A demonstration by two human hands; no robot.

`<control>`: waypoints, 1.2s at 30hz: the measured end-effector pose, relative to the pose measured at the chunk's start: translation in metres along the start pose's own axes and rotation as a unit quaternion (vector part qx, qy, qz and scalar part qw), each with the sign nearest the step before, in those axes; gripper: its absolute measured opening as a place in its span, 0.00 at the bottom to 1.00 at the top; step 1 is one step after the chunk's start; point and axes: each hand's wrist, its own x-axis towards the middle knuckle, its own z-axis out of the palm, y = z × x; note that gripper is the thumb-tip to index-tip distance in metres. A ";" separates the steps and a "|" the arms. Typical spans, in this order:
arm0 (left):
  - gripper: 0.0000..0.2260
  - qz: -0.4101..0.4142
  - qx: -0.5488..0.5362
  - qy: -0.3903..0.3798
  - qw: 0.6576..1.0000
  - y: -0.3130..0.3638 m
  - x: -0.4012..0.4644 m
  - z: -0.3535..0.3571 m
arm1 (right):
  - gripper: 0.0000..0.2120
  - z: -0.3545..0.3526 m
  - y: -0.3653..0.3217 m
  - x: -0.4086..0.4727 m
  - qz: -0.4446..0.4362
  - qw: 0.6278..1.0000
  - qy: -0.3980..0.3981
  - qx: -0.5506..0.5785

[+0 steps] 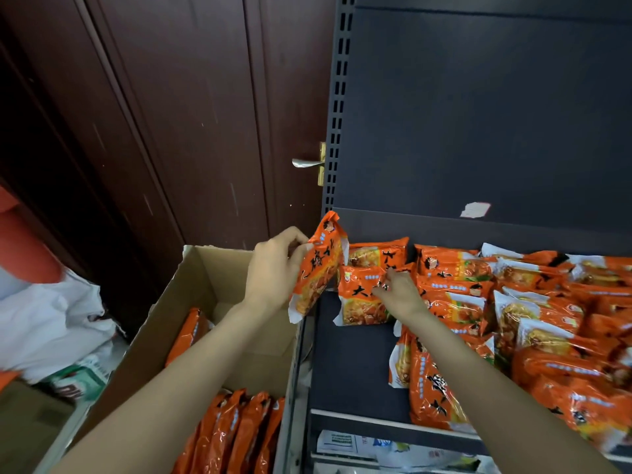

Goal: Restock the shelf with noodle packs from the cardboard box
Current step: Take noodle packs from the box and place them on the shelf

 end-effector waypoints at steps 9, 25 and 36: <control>0.05 -0.005 -0.045 0.009 0.999 -0.005 -0.003 -0.018 | 0.37 0.006 -0.010 -0.011 0.036 0.998 -0.050 -0.001; 0.15 -0.086 -0.107 -0.180 0.974 -0.012 -0.011 0.065 | 0.27 -0.017 -0.002 -0.029 -0.044 0.986 0.148 0.059; 0.16 -0.086 0.000 -0.187 0.979 -0.013 -0.010 0.100 | 0.28 -0.003 0.013 -0.029 -0.068 0.962 0.172 -0.202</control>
